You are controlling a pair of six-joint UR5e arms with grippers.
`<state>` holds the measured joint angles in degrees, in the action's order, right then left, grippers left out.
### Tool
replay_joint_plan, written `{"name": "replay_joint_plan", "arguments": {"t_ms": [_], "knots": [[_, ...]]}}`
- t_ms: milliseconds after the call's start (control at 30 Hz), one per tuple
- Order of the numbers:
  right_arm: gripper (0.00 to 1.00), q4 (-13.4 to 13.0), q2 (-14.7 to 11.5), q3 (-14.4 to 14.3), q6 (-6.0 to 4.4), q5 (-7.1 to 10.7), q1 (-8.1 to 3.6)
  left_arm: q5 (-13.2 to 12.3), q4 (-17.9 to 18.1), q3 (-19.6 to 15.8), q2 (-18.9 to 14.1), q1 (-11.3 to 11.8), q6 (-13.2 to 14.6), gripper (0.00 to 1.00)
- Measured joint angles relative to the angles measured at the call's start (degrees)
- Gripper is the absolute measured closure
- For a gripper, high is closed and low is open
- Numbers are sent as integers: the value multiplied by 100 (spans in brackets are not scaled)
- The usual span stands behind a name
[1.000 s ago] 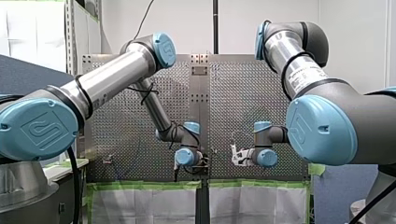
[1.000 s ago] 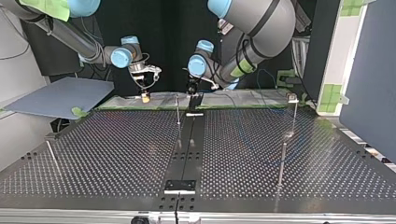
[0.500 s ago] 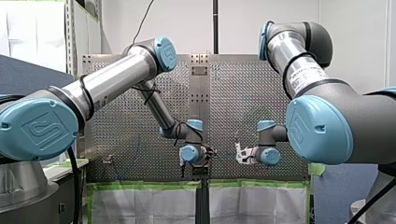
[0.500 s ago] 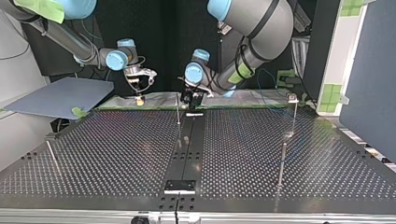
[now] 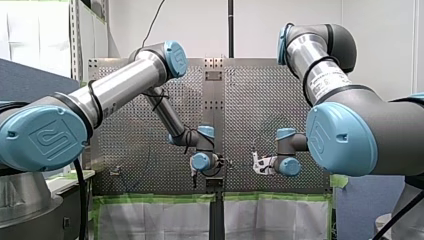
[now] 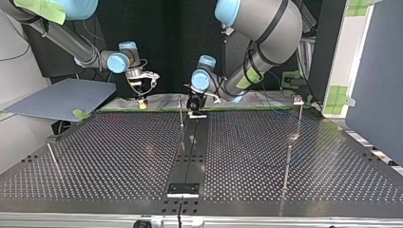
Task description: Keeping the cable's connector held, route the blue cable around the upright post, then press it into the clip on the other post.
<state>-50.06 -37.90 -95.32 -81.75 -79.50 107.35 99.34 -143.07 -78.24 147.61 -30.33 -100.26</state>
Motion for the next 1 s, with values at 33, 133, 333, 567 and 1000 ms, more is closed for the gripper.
{"name": "replay_joint_plan", "arguments": {"t_ms": [33, 133, 333, 567, 1000], "knots": [[100, 1, 9, 10, 6, 17, 0, -9, 4, 0, 3, 17, -25, 100], [100, 4, 60, 40, 16, 38, 0, -47, 10, -1, 36, 58, -70, 100], [100, 89, 276, 207, 60, 37, -6, -146, 0, -1, 90, 98, -93, 100], [100, 289, 371, 440, 70, 30, -28, -164, -108, 34, 118, 146, -154, 100], [100, 708, 379, 752, 138, 16, -96, -297, -391, 392, 298, 200, -228, 100]]}}
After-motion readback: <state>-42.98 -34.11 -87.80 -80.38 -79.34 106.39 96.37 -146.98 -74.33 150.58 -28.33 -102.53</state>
